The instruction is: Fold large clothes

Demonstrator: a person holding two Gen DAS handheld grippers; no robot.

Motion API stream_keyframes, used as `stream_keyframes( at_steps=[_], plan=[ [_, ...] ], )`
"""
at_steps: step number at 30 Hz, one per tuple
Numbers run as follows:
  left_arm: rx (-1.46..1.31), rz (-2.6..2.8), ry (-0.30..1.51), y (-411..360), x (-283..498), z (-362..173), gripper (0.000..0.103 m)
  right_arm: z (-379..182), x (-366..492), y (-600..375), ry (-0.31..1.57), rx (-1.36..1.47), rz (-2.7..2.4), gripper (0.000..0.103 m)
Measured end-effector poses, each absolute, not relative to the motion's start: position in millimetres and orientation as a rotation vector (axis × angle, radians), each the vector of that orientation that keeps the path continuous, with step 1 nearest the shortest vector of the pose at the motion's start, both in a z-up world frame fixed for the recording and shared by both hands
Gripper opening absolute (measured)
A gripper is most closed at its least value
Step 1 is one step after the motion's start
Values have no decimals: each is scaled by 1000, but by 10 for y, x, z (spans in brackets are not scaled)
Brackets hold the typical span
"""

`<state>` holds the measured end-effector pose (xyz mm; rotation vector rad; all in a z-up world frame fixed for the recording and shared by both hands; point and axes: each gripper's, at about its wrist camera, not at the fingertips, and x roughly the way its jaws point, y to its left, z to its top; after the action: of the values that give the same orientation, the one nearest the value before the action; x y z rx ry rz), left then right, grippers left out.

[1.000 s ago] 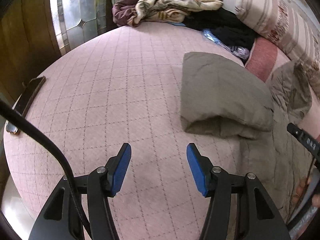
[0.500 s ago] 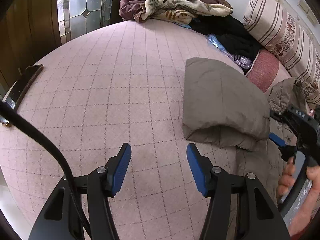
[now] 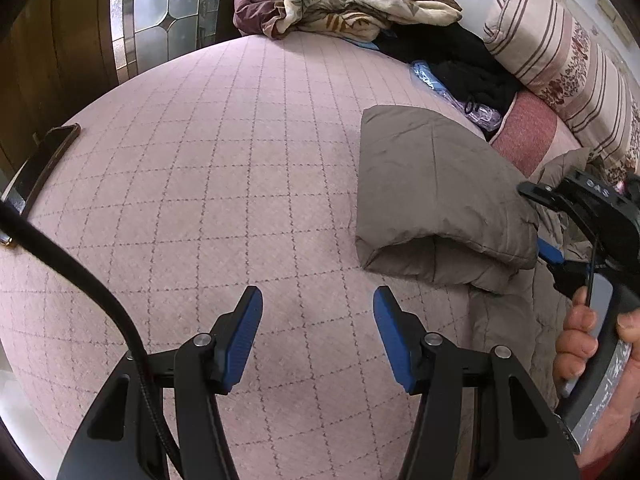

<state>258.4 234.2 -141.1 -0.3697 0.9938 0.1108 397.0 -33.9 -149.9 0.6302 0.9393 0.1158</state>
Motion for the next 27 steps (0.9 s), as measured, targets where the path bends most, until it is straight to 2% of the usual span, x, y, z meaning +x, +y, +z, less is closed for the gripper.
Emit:
stream_keyframes(
  at_steps=[3,5,7,11,17,27],
  plan=[
    [-372,121,994,2368,2593,-1407,56,-1450,3980,-112,959,539,177,54],
    [-384,121,997,2381,2594,-1410,56,-1421,3978,-11,985,505,229,31],
    [-388,118,999,2375,2587,-1395,56,-1382,3927,57,1010,497,275,16],
    [-361,111,988,2313,2540,-1321,56,-1122,3685,-29,959,460,247,11],
    [-353,83,978,2264,2394,-1194,56,-776,3050,-741,898,481,143,9],
    [-345,23,999,2080,2135,-1203,57,-818,2043,-2458,877,444,-285,9]
  ],
)
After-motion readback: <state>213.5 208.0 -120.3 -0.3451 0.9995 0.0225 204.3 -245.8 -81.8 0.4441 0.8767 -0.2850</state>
